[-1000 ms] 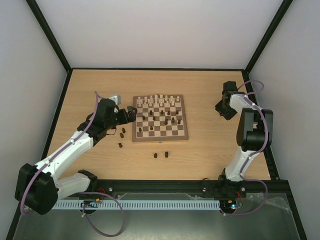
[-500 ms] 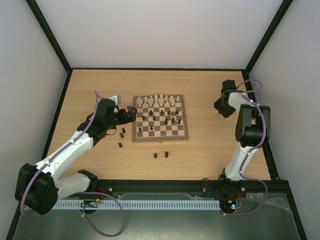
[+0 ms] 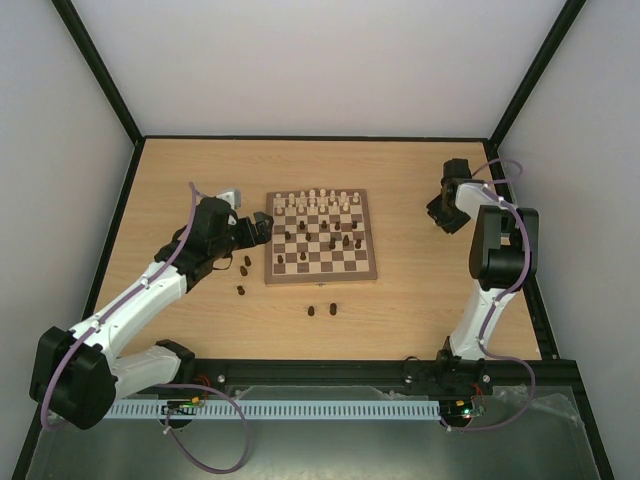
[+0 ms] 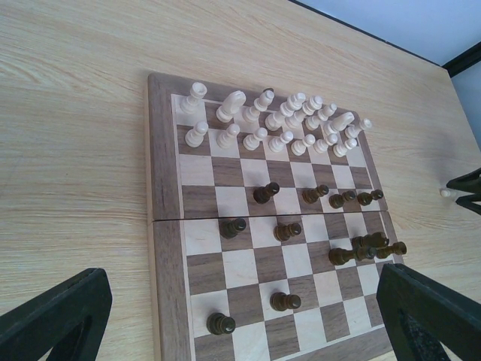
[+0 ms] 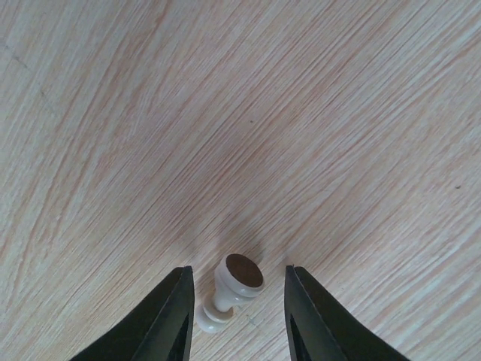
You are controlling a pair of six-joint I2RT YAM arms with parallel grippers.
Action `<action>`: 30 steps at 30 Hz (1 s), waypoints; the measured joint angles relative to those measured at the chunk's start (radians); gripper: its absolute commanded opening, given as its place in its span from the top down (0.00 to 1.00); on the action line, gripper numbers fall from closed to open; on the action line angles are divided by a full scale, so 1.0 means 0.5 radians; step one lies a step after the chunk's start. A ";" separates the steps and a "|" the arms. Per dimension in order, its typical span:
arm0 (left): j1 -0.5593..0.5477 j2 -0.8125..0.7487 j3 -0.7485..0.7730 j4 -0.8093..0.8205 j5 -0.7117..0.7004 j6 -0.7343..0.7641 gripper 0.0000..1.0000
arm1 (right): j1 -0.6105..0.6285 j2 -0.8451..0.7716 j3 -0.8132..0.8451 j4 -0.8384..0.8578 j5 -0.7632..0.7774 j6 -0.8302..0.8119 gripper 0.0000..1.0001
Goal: Set up the chess pieces on the board
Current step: Pick up the chess piece at the center of the board.
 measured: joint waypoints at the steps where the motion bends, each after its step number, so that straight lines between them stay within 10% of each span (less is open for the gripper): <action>1: 0.000 0.000 0.000 -0.001 -0.001 0.000 0.00 | 0.000 0.000 0.002 0.000 -0.003 0.001 0.68; 30: -0.028 -0.157 -0.049 0.018 0.073 0.002 0.01 | -0.013 0.008 -0.011 0.064 -0.128 -0.079 0.98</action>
